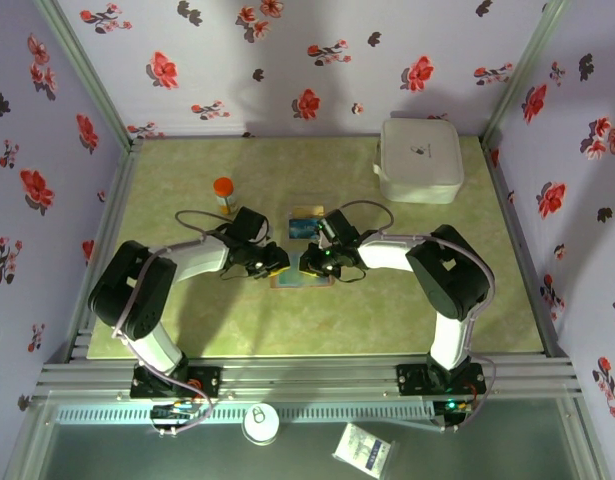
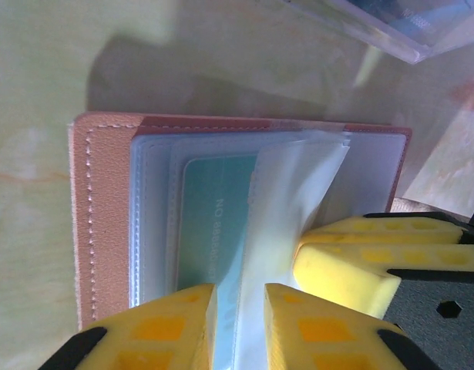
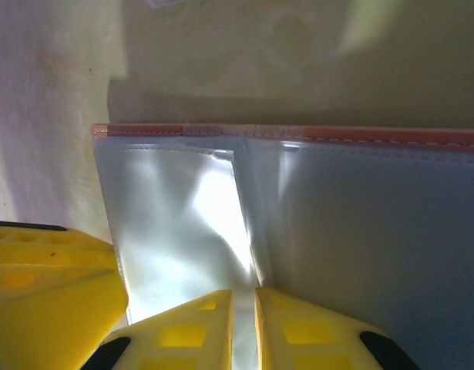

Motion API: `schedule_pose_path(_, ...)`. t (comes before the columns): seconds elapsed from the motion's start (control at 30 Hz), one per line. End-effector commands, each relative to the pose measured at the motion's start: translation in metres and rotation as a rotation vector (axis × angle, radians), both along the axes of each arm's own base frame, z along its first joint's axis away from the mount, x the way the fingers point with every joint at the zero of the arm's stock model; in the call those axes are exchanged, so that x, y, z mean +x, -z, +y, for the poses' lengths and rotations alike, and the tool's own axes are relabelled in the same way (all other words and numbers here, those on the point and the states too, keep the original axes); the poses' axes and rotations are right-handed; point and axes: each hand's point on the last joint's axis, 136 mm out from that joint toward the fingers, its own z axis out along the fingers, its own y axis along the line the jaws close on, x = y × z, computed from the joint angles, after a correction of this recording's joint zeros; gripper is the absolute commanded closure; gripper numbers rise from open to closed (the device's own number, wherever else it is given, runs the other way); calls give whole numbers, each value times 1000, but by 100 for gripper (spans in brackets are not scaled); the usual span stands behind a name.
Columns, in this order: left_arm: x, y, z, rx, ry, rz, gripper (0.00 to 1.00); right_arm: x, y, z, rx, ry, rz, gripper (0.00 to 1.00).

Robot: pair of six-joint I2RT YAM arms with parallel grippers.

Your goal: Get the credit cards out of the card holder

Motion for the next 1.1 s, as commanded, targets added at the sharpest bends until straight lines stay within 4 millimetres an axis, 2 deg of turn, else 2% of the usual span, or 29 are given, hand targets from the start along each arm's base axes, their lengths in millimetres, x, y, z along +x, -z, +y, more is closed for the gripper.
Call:
schedule_pose_path(0.0,2,-2,-10,-30,4,2,78,-4,1,-3,10,16,27,83)
schedule_pose_path(0.13,3,-6,-14,-56,3,-3,84,-4,-5,-2,27,19,22,82)
schedule_pose_path(0.27,3,-16,-17,-69,11,-17,84,-3,-23,-4,38,14,-17,79)
schedule_pose_path(0.4,4,-24,-17,-56,21,-33,85,0,-43,-16,15,26,-77,77)
schedule_pose_path(0.53,4,-28,-19,-14,46,-49,86,6,-53,-32,-9,61,-99,77)
schedule_pose_path(0.77,4,-31,-36,-3,88,-62,88,14,-63,-54,-35,95,-115,77)
schedule_pose_path(1.07,6,-26,-61,-13,130,-61,89,14,-66,-64,-46,100,-122,77)
